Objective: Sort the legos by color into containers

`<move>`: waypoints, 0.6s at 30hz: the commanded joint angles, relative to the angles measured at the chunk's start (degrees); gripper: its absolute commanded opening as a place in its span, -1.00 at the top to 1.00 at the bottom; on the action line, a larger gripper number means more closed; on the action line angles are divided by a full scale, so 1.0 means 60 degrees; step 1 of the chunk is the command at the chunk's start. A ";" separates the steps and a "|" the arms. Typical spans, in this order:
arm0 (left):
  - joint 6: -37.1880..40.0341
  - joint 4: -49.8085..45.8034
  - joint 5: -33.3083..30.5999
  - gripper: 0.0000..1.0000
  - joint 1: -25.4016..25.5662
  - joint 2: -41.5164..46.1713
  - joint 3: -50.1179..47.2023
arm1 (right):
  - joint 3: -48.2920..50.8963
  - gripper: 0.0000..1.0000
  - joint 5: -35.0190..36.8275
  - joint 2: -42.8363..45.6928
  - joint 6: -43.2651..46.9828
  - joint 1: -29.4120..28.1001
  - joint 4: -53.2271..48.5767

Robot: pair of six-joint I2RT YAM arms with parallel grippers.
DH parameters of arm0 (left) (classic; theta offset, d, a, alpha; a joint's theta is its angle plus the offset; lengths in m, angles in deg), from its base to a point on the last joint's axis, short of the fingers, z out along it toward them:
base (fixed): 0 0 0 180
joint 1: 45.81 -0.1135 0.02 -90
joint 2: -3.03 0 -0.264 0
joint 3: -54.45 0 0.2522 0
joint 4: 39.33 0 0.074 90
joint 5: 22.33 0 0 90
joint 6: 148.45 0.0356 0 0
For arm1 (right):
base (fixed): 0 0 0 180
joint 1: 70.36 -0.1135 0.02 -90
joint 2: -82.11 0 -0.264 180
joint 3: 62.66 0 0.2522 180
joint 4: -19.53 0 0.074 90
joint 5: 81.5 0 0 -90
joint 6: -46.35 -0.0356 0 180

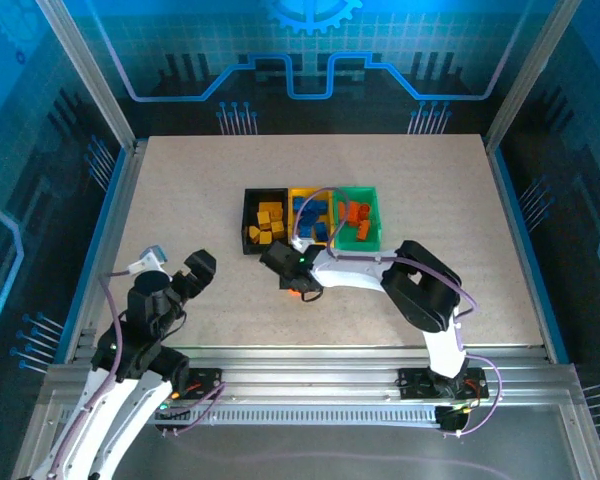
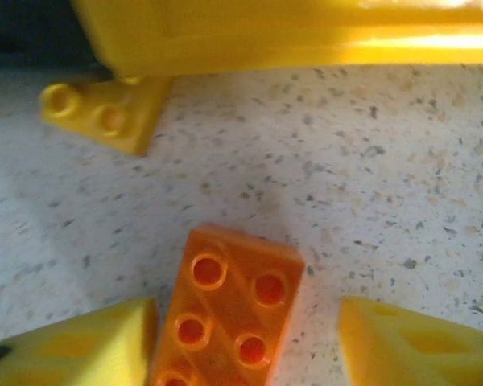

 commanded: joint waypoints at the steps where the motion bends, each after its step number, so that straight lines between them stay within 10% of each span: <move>1: 0.0042 0.0345 0.0234 -0.98 0.0017 -0.0130 -0.0065 | 0.0175 0.01 -0.0044 -0.0143 -0.0246 0.0101 -0.0220; 18: 0.0883 0.1947 0.2219 -0.98 0.0362 -0.3063 -0.0270 | 0.3410 0.48 0.0148 0.5032 0.2603 0.1097 0.0820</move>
